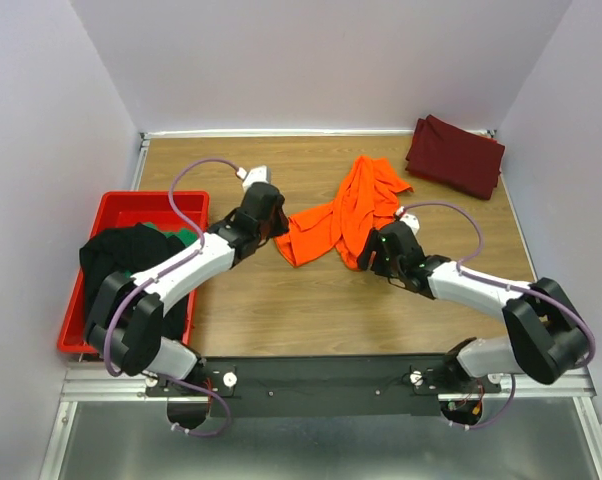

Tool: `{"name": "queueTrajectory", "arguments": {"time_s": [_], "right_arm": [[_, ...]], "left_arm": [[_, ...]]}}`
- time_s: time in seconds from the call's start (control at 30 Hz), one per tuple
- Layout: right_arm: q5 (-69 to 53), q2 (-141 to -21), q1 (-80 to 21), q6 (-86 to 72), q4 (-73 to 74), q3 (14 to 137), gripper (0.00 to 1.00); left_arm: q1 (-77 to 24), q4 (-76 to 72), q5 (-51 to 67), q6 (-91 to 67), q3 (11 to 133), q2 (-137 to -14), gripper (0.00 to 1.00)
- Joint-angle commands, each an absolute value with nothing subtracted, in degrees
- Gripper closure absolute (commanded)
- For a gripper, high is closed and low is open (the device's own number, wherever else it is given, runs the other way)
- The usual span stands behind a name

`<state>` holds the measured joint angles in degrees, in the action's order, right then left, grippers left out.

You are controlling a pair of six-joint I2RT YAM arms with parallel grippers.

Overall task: Fold and stack the t-shirts
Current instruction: Move the tshirt to the center of the board, then flatten the tshirt out

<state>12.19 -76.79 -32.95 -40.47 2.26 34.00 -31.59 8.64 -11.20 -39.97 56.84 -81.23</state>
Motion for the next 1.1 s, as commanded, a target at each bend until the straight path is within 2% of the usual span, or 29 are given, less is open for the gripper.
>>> {"name": "queueTrajectory", "arguments": {"time_s": [0.0, 0.17, 0.4, 0.53, 0.63, 0.8, 0.87, 0.9, 0.93, 1.0, 1.03, 1.07], "right_arm": [[15.90, -79.79, -33.40, -41.57, -2.46, 34.80, 0.20], [17.75, -82.52, -33.40, -41.40, -3.07, 35.59, 0.20], [16.79, -84.72, -33.40, -42.19, -4.57, 36.21, 0.21], [16.44, -85.87, -33.49, -41.66, -4.66, 37.00, 0.25], [16.17, -87.19, -33.49, -41.40, -4.66, 37.62, 0.32], [16.61, -87.98, -33.49, -41.13, -4.57, 37.62, 0.33], [17.14, -87.89, -33.40, -40.61, -4.66, 37.70, 0.44], [17.40, -87.80, -33.40, -40.52, -4.57, 37.79, 0.53], [17.84, -87.54, -33.40, -40.52, -4.57, 37.79, 0.59], [18.28, -87.10, -33.40, -40.17, -4.48, 37.88, 0.71], [18.89, -86.49, -33.40, -39.99, -4.31, 38.14, 0.85], [19.42, -86.05, -33.40, -39.56, -3.96, 38.32, 0.91]], "left_arm": [[-36.38, 7.38, -15.64, -39.99, 53.18, -83.14, 0.64], [-40.86, 6.68, -17.57, -40.96, 51.85, -86.83, 0.62], [-42.19, 6.94, -21.09, -41.39, 54.32, -93.16, 0.57], [-42.28, 6.68, -22.32, -41.66, 54.32, -94.83, 0.55], [-42.28, 6.07, -21.97, -41.22, 55.02, -96.84, 0.55], [-42.36, 5.01, -21.01, -41.13, 56.42, -100.10, 0.55], [-42.28, 5.10, -21.09, -41.13, 57.04, -100.98, 0.59], [-42.36, 4.92, -21.18, -41.13, 57.22, -100.90, 0.63], [-42.36, 4.92, -21.09, -40.78, 57.74, -100.81, 0.71], [-42.28, 5.01, -21.18, -40.17, 58.36, -100.28, 0.77], [-42.28, 5.44, -21.53, -39.64, 58.97, -99.50, 0.87], [-42.36, 5.80, -21.79, -39.46, 59.41, -99.14, 0.92]]}}
